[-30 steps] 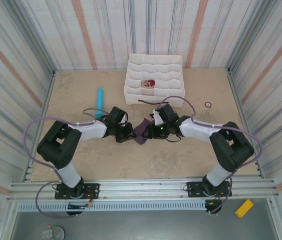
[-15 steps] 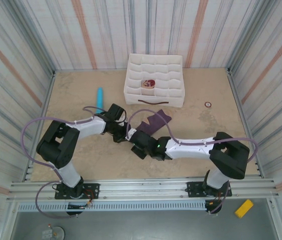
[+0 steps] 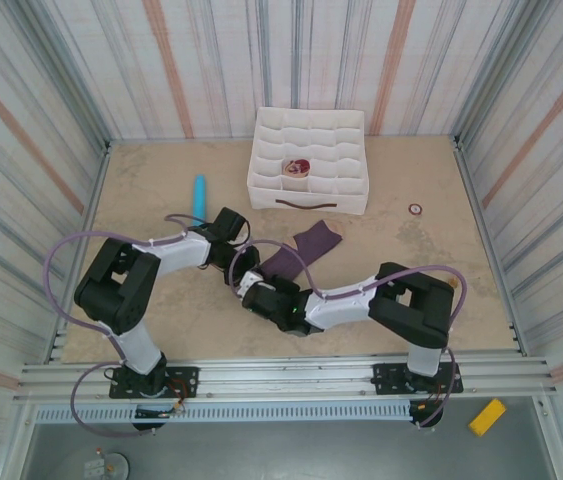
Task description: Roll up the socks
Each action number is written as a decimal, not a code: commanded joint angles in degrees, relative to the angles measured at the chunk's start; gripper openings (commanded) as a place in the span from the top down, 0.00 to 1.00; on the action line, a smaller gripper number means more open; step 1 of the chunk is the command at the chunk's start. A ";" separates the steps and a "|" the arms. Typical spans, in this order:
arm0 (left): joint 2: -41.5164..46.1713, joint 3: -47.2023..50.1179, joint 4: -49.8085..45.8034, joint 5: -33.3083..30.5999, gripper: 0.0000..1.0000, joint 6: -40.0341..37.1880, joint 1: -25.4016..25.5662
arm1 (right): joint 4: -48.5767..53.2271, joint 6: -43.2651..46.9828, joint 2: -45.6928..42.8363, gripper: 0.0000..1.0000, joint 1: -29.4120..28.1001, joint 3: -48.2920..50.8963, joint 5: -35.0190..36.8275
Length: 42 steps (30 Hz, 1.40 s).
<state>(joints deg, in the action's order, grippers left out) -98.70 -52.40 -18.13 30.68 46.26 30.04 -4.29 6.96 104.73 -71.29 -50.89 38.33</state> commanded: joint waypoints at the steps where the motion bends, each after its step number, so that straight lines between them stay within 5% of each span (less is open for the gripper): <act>1: -0.26 -0.24 -0.95 1.35 1.00 -1.15 -0.24 | -0.71 2.31 2.48 0.54 -0.44 -0.69 2.76; 7: 0.34 0.06 -0.82 1.25 0.99 -1.50 -0.20 | -0.11 -0.20 3.39 0.85 0.31 -0.05 1.72; 11: 2.89 1.18 -0.07 -0.77 0.55 -1.36 -0.32 | 0.17 -2.61 2.77 1.00 1.59 1.80 -1.55; 13: 4.45 1.96 0.42 -1.92 0.41 -1.06 -0.34 | -0.21 -4.37 1.63 1.00 2.92 3.42 -5.41; 21: 10.57 8.35 7.87 -6.27 0.19 4.54 -0.76 | -3.15 -7.28 -0.90 1.00 7.31 8.39 -12.86; 42: 6.11 13.27 17.79 -2.99 0.22 11.48 -3.50 | -1.18 -8.52 0.49 1.00 8.78 7.48 -17.15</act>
<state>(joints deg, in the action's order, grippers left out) -91.24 -40.80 1.76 27.86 56.29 26.30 -15.16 0.40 102.50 -63.55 -44.86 23.70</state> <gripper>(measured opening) 0.786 0.103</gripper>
